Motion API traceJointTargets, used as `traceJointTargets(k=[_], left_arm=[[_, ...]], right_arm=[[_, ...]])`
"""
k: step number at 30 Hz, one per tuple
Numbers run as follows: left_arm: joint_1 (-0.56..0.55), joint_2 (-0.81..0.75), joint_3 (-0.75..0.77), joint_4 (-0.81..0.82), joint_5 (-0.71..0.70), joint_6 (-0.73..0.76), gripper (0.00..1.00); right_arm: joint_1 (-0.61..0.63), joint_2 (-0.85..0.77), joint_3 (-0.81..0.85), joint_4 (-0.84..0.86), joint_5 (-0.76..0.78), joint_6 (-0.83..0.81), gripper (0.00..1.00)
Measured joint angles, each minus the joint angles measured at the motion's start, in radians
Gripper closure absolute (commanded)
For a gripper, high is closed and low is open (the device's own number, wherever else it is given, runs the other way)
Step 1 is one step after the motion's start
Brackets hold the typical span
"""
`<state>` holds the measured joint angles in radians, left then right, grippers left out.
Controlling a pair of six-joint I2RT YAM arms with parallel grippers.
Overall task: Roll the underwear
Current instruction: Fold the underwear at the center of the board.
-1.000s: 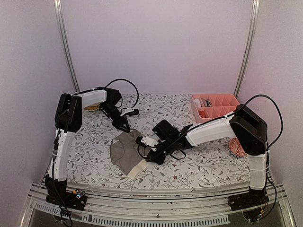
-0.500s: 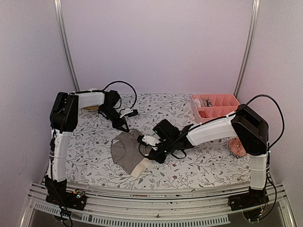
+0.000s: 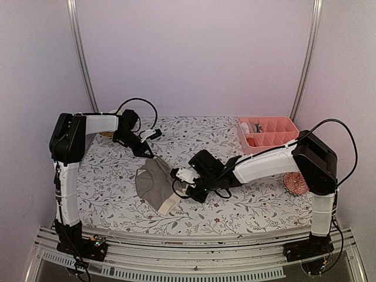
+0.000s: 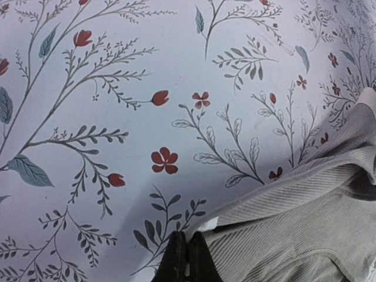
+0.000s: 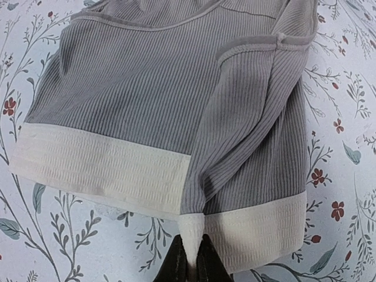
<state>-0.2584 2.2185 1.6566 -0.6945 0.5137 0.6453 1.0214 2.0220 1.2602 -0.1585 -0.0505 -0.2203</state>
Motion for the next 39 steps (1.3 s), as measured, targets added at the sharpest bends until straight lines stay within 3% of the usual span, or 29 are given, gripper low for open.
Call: traceJointTargets(k=[14,28,39], left_arm=[[0.002,0.000,-0.006,0.055,-0.089,-0.067,0.96],[0.002,0.000,-0.003,0.074,-0.096,-0.109,1.00],[0.019,0.002,0.009,0.130,-0.115,-0.230,1.00]], right_arm=[[0.066,0.045,0.146,-0.018,0.053,-0.040,0.94],[0.071,0.108,0.173,-0.016,0.175,-0.030,0.94],[-0.069,0.051,0.185,-0.015,0.217,-0.032,0.95]])
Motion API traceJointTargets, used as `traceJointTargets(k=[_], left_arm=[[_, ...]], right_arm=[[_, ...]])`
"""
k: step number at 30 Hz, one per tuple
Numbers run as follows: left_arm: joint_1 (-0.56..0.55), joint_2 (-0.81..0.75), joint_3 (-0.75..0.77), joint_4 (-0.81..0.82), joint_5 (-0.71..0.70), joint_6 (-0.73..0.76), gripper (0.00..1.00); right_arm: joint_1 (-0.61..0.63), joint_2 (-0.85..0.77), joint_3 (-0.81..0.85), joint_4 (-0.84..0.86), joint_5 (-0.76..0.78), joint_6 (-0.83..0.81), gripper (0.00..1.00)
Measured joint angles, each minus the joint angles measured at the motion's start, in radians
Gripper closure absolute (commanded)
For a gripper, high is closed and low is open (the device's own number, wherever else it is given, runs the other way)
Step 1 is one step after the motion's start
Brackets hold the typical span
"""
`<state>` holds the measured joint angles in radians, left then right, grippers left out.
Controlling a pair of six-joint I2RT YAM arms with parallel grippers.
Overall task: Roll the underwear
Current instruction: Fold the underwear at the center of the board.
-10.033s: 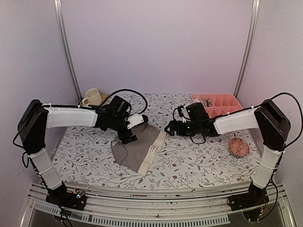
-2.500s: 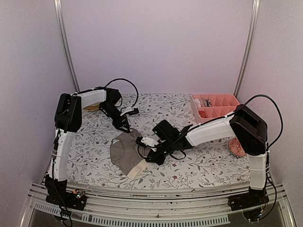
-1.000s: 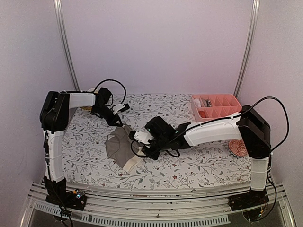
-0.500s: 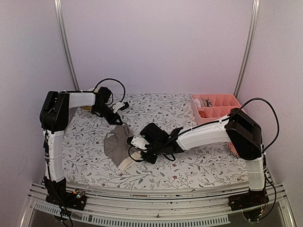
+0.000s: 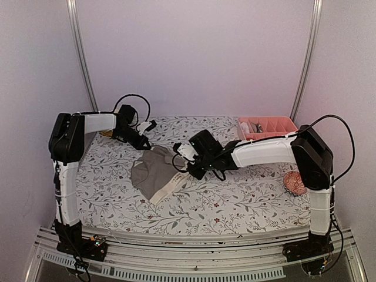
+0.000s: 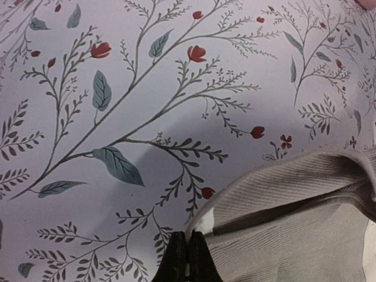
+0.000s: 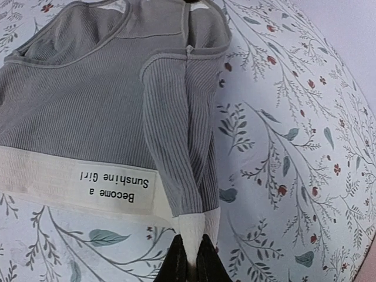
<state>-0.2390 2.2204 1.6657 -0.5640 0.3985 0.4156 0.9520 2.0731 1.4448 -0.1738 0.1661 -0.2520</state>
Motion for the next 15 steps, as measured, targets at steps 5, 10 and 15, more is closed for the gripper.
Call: traceJointTargets(k=[5,10,15], left_arm=[[0.021,0.032,0.064,0.008,0.010,-0.093,1.00],[0.034,0.068,0.089,0.026,0.011,-0.166,1.00],[0.040,0.097,0.129,0.028,-0.003,-0.185,0.98]], right_arm=[[-0.084,0.014,0.096,-0.003,-0.023,-0.038,0.95],[-0.137,0.036,0.216,0.004,-0.074,-0.096,0.95],[-0.142,0.066,0.238,0.016,-0.131,-0.153,0.95]])
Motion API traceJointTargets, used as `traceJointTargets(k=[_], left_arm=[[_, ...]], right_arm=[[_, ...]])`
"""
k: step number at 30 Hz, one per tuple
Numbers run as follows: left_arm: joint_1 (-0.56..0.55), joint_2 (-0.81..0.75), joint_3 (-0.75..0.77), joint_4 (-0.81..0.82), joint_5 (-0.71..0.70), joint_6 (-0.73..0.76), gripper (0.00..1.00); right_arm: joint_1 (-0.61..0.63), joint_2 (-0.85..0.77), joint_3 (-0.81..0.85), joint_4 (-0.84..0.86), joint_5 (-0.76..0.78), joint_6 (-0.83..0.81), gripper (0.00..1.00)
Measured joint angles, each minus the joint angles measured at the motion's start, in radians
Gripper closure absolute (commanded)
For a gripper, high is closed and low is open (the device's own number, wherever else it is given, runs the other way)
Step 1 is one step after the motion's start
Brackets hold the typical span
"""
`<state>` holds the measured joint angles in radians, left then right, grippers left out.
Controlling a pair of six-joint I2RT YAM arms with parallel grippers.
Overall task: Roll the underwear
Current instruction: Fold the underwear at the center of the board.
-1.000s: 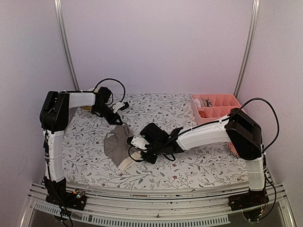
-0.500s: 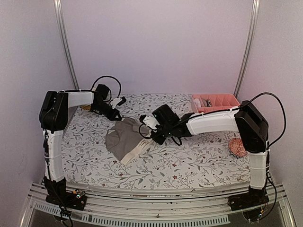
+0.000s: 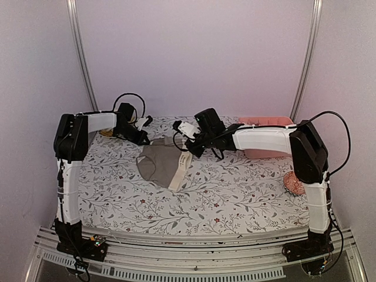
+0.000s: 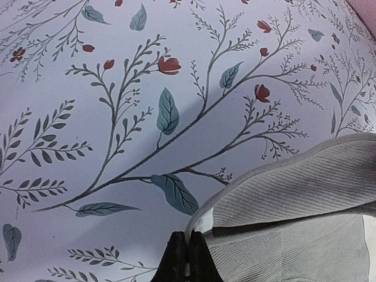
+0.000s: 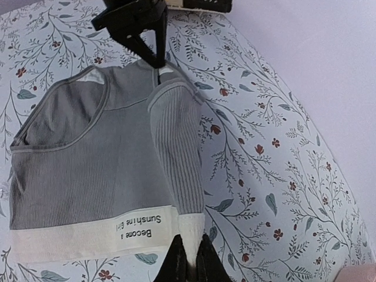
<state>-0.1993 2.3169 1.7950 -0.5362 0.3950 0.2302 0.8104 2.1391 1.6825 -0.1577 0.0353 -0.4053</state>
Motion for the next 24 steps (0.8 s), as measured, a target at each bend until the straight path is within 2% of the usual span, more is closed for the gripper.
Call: traceJointTargets(k=[6,14,24], left_arm=[[0.016,0.048,0.063,0.000,-0.018,0.002,0.94],[0.033,0.059,0.065,-0.004,-0.006,0.027,0.91],[0.061,0.013,-0.048,0.029,0.044,0.046,0.83]], right_arm=[[0.046,0.057,-0.028,0.003,-0.012,-0.052,0.95],[0.103,0.063,-0.080,0.037,-0.004,-0.096,0.95],[0.141,0.063,-0.100,0.064,0.016,-0.134,0.95]])
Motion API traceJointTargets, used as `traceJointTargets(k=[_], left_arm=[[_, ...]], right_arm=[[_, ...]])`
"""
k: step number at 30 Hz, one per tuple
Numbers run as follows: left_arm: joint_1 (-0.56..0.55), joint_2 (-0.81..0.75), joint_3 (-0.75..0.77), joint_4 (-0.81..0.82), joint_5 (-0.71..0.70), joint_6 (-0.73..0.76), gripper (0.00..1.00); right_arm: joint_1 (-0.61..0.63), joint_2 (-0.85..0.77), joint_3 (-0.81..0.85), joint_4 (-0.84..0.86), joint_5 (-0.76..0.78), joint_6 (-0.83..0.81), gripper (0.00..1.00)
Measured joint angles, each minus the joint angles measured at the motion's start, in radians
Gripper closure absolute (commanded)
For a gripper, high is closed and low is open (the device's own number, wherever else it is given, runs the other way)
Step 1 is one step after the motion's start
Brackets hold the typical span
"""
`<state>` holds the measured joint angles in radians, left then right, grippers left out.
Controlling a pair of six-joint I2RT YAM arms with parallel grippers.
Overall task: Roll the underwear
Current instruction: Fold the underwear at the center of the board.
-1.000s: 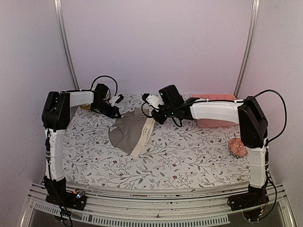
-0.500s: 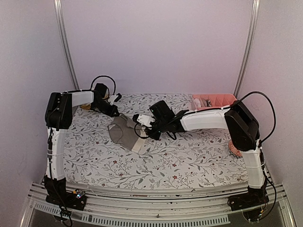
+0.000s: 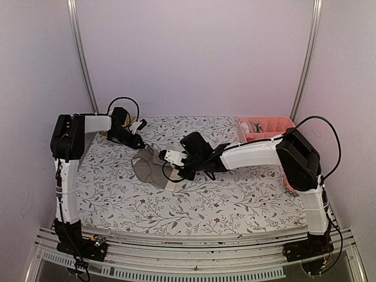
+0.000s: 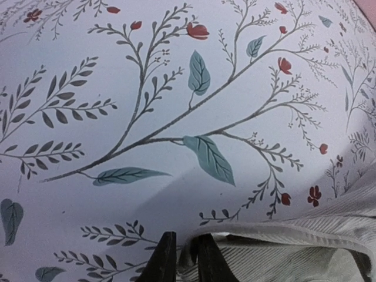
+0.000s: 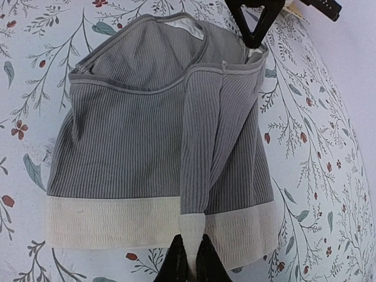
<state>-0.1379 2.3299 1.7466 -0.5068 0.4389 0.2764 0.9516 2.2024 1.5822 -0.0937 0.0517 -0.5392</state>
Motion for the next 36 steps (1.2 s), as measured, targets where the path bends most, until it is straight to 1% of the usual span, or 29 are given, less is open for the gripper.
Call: traceJointTargets(k=[3,7,11,13,20,21,23,25,28,30,31,35,36], left_arm=[[0.004,-0.042,-0.035,0.006,0.010,0.006,0.82],[0.006,-0.093,-0.062,0.024,0.019,0.011,0.76],[0.010,-0.124,-0.085,0.038,0.020,0.011,0.75],[0.012,-0.133,-0.099,0.043,0.020,0.012,0.71],[0.023,-0.166,-0.149,0.054,0.008,0.026,0.70],[0.024,-0.174,-0.158,0.057,0.005,0.027,0.67],[0.026,-0.187,-0.173,0.060,0.002,0.032,0.50],[0.027,-0.205,-0.190,0.063,0.003,0.047,0.40],[0.028,-0.238,-0.214,0.070,0.011,0.060,0.33],[0.027,-0.257,-0.219,0.076,0.024,0.060,0.32],[0.027,-0.260,-0.217,0.076,0.031,0.057,0.30],[0.026,-0.237,-0.148,0.027,0.086,0.014,0.12],[0.022,-0.221,-0.117,0.014,0.102,-0.003,0.11]], right_arm=[[0.010,0.000,-0.019,-0.001,0.006,-0.016,0.95],[0.026,0.003,-0.021,-0.003,0.025,-0.043,0.95],[0.038,0.011,-0.024,-0.003,0.026,-0.061,0.95],[0.042,0.011,-0.035,-0.002,0.025,-0.069,0.95],[0.061,0.011,-0.071,-0.002,0.017,-0.097,0.95],[0.064,0.011,-0.074,-0.003,0.017,-0.102,0.95],[0.069,0.011,-0.077,-0.003,0.017,-0.106,0.95],[0.071,0.011,-0.077,-0.003,0.016,-0.108,0.95],[0.075,0.011,-0.080,-0.003,0.016,-0.109,0.95],[0.076,0.011,-0.081,-0.003,0.016,-0.109,0.94],[0.076,0.012,-0.082,-0.003,0.017,-0.108,0.94],[0.080,0.017,-0.082,-0.003,0.023,-0.108,0.94],[0.082,0.019,-0.082,-0.002,0.025,-0.108,0.94]])
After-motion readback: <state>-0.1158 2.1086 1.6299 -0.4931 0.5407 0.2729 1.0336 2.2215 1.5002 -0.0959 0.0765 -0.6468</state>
